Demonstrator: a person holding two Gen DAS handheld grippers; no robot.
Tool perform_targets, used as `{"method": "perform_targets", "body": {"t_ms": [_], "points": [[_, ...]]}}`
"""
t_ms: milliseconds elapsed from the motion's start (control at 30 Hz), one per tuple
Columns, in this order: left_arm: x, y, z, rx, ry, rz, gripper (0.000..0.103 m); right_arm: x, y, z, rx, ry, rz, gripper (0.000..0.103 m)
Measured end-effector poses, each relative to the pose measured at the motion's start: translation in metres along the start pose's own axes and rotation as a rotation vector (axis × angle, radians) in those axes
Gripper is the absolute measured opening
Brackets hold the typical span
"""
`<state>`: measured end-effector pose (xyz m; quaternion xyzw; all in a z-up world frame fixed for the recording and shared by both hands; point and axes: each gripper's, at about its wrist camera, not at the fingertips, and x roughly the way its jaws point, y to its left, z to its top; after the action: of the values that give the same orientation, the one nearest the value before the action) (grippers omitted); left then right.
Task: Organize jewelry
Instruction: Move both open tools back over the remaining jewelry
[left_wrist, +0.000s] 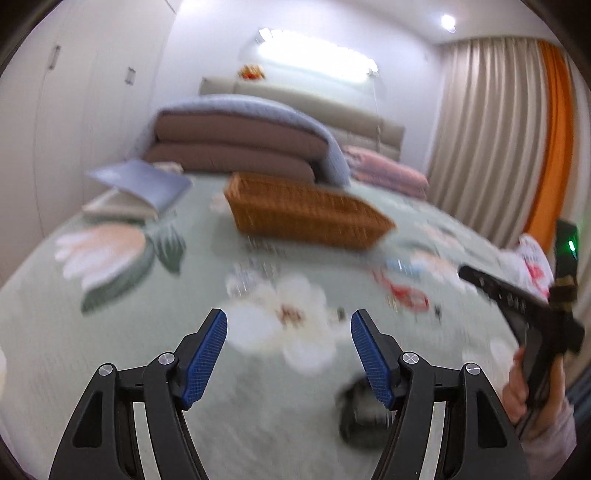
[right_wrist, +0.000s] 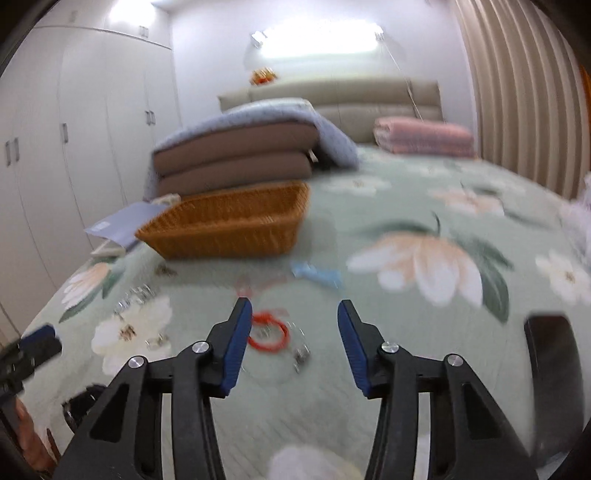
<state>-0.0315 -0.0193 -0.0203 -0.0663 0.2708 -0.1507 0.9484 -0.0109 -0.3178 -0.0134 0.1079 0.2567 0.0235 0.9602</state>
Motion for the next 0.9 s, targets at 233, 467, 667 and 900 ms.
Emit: {"method": "perform_targets", "body": {"t_ms": [233,467,667,900], "points": [[0.022,0.004,-0.004,-0.068,0.175,-0.092,0.061,0.006,-0.005,-0.008,0.003,0.032,0.001,0.047],[0.005,-0.009,-0.015,-0.058,0.195,-0.157,0.061,0.008,0.003,-0.008,-0.036,0.036,0.002,0.047],[-0.013,-0.028,-0.028,-0.055,0.181,-0.119,0.061,0.009,-0.004,-0.008,-0.003,0.043,0.022,0.047],[-0.015,-0.065,-0.052,0.106,0.164,-0.011,0.061,0.009,-0.006,-0.008,0.012,0.042,0.037,0.047]]}}
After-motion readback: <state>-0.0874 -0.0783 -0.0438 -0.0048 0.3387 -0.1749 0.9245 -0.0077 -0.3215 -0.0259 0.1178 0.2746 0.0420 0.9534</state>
